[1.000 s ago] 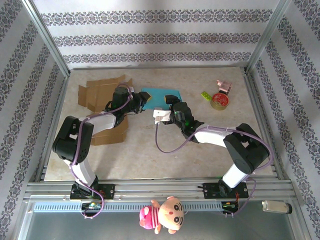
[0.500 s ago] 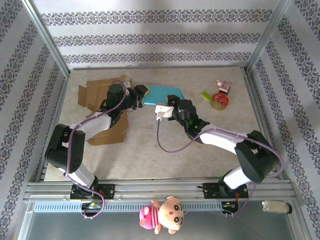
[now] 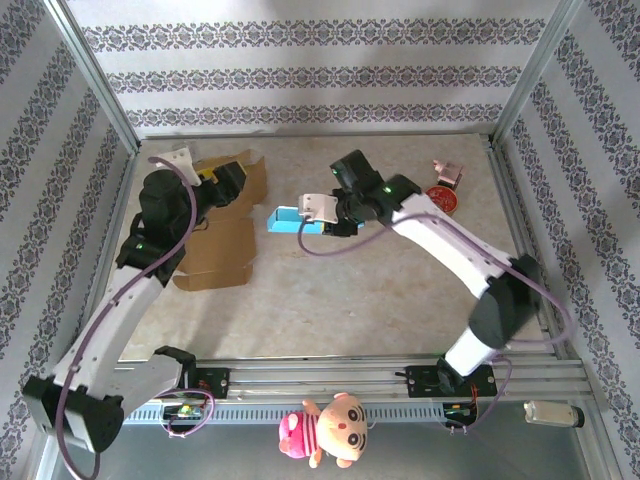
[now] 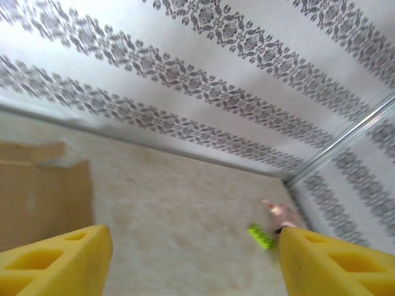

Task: Fold the paper box

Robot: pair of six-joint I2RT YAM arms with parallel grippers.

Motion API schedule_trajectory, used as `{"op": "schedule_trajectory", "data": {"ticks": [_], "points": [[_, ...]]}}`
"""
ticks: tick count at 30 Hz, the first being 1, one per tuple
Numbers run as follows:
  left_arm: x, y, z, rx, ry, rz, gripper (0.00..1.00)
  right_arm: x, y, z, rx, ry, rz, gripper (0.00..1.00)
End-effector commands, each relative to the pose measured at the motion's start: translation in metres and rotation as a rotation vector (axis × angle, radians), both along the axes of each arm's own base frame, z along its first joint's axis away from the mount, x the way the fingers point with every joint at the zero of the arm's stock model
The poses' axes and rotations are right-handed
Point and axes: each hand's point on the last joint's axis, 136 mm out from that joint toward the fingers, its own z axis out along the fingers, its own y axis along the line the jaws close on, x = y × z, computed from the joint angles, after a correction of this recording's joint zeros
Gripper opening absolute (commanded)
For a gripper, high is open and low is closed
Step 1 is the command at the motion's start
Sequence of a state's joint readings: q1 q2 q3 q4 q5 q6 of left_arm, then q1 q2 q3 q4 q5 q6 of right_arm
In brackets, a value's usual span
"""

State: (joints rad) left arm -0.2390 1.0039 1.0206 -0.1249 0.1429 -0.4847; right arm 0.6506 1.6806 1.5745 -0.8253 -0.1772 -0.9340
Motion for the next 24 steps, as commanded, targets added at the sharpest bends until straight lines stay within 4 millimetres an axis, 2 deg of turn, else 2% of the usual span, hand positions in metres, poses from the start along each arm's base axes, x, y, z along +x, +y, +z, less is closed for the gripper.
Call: {"op": "schedule_trajectory", "data": {"ticks": [1,5,8,10,12,13,18,21,24], "points": [[-0.013,0.013,-0.052,0.291,0.115,-0.023,0.72,-0.033,-0.028,-0.046,-0.255,0.241,0.063,0.33],[-0.024,0.015,-0.064,0.277,0.134,-0.025,0.72,-0.013,-0.013,-0.061,-0.257,0.259,0.079,0.34],[-0.024,0.016,-0.076,0.253,0.15,-0.016,0.72,-0.004,-0.009,-0.078,-0.266,0.262,0.089,0.38],[-0.021,0.012,-0.086,0.252,0.175,-0.03,0.72,0.0,-0.012,-0.09,-0.293,0.247,0.099,0.45],[-0.018,0.008,-0.093,0.256,0.202,-0.055,0.72,0.004,-0.014,-0.092,-0.301,0.221,0.09,0.51],[-0.017,0.006,-0.097,0.26,0.22,-0.07,0.72,0.004,-0.015,-0.089,-0.288,0.211,0.087,0.55],[-0.014,-0.01,-0.108,0.247,0.282,-0.161,0.72,0.007,-0.01,-0.057,-0.137,0.128,0.049,0.6],[-0.016,-0.03,-0.109,0.217,0.293,-0.277,0.72,0.008,-0.005,-0.032,0.004,0.111,-0.006,0.62],[-0.02,-0.045,-0.111,0.203,0.331,-0.368,0.72,0.016,-0.004,-0.003,0.195,0.136,-0.15,0.63]]}}
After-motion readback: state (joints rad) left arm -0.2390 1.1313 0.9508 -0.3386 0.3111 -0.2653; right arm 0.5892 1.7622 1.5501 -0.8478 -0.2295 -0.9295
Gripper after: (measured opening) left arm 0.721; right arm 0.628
